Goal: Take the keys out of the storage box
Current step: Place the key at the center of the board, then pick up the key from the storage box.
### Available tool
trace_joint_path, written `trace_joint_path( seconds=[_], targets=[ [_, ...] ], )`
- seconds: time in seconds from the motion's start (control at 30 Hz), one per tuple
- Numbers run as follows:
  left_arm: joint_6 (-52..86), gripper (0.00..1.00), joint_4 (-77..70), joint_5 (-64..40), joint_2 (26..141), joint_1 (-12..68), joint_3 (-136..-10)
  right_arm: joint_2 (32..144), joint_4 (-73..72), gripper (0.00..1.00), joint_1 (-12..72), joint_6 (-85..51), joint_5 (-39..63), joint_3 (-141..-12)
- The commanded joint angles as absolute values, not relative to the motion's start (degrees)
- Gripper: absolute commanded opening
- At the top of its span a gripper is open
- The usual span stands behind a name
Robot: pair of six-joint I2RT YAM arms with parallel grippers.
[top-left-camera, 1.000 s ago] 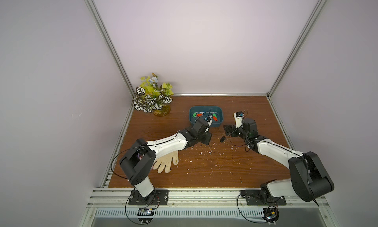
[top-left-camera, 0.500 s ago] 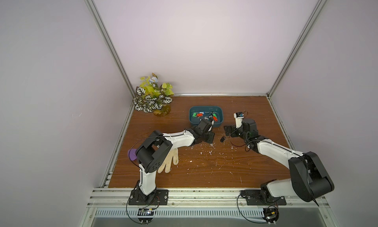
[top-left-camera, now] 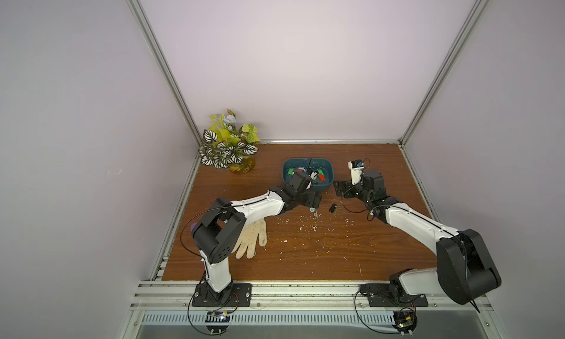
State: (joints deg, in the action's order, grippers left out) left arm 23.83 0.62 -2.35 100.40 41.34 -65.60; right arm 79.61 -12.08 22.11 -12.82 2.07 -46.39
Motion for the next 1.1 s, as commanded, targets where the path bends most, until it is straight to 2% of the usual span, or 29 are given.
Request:
trace_joint_path(
  seconds=[0.0, 0.17, 0.33, 0.67, 1.07],
  targets=[
    [20.7, 1.00, -0.6, 3.8, 92.3, 39.2, -63.8, 82.4, -12.3, 0.85, 24.5, -12.2, 3.7, -53.4],
    [17.8, 1.00, -11.1, 16.3, 82.9, 38.4, -54.5, 96.2, -5.8, 0.70, 26.7, -12.0, 3.9, -67.6],
    [17.8, 1.00, -11.1, 18.7, 81.4, 37.1, -52.1, 108.2, 1.5, 0.64, 27.9, -10.2, 0.8, -80.1],
    [17.1, 0.99, -10.5, 21.2, 80.1, 35.2, -50.0, 124.9, 13.4, 0.61, 27.9, -7.8, -7.8, -98.7],
    [15.4, 1.00, -9.8, 25.3, 79.3, 34.7, -49.2, 135.0, 18.9, 0.60, 27.9, -9.2, -15.8, -111.3]
  ],
)
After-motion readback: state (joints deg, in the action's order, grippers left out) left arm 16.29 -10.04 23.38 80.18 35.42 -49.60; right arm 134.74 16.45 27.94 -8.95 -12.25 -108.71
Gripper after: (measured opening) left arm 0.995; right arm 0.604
